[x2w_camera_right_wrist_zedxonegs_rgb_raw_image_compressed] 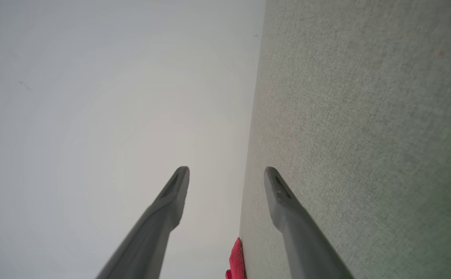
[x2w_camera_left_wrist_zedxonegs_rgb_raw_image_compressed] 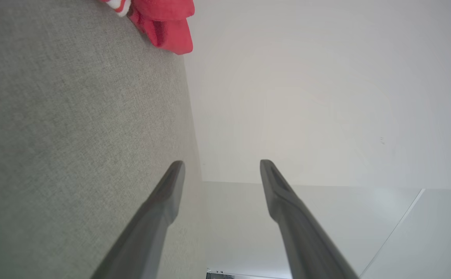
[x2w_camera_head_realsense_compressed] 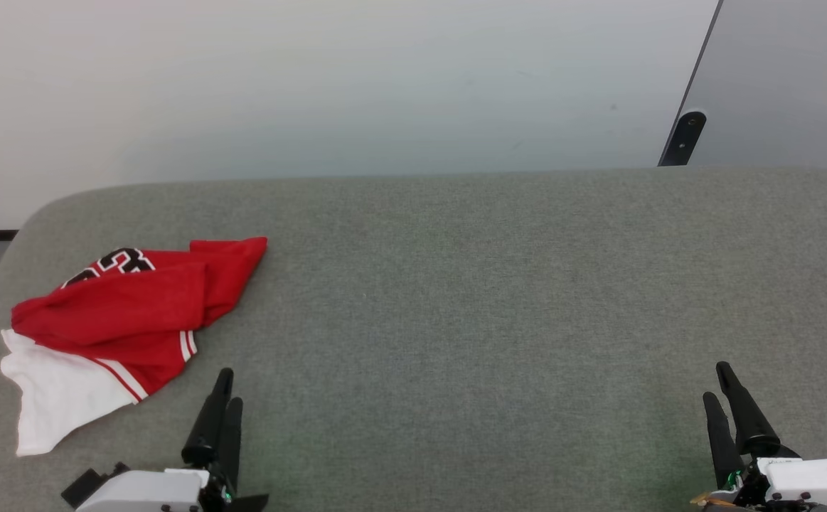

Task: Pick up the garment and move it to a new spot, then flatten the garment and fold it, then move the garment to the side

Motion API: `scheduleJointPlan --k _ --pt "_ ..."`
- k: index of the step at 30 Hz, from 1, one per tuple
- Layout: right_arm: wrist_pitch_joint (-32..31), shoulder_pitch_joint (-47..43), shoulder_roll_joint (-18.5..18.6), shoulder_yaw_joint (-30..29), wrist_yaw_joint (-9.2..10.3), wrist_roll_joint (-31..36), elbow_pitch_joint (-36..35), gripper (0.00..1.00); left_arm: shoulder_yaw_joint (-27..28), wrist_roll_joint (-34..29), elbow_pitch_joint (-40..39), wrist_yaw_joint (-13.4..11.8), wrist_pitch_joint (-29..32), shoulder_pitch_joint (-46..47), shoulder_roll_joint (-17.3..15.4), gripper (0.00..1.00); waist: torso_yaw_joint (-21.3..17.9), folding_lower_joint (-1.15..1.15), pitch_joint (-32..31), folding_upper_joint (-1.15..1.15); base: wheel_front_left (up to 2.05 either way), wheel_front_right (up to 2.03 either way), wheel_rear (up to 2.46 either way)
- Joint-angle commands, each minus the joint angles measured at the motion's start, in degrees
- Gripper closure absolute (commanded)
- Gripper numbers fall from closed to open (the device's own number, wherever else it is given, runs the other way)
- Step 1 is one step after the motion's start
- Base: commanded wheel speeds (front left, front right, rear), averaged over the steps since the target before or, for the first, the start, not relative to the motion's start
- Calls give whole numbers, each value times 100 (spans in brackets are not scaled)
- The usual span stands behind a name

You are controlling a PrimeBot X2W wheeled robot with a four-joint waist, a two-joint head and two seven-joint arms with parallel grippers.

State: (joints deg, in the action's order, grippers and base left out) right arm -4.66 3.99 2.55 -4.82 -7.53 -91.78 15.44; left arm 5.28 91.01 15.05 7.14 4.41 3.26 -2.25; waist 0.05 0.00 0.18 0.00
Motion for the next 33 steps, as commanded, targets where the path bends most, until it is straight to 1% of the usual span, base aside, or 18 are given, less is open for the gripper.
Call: scheduleJointPlan --k 1,6,10,14,20,27,33 --pt "47 15 50 43 0 70 -127 0 -30 -83 -128 13 -38 46 -49 0 2 0 0 0 0 0 0" --pt "197 -34 127 185 1 385 -171 0 -103 -485 -156 14 -176 -7 -85 0 10 0 3 0 0 0 0" --pt "308 -60 192 291 1 783 -180 0 -117 -986 -185 9 -281 -26 -77 0 15 0 12 0 0 0 0" --pt "410 -73 248 380 1 1317 -200 0 -143 -1513 -245 10 -380 -51 -58 0 19 0 23 0 0 0 0" --pt "552 -112 308 482 2 2179 -269 0 -238 -2478 -363 -21 -521 -90 -54 0 31 0 40 0 0 0 0" --pt "660 -165 312 531 2 3116 -345 0 -389 -3496 -491 -135 -673 -127 -55 0 45 0 59 0 0 0 0" --pt "736 -212 291 544 3 3800 -429 0 -531 -4182 -570 -244 -798 -136 -78 0 57 0 89 0 0 0 0"
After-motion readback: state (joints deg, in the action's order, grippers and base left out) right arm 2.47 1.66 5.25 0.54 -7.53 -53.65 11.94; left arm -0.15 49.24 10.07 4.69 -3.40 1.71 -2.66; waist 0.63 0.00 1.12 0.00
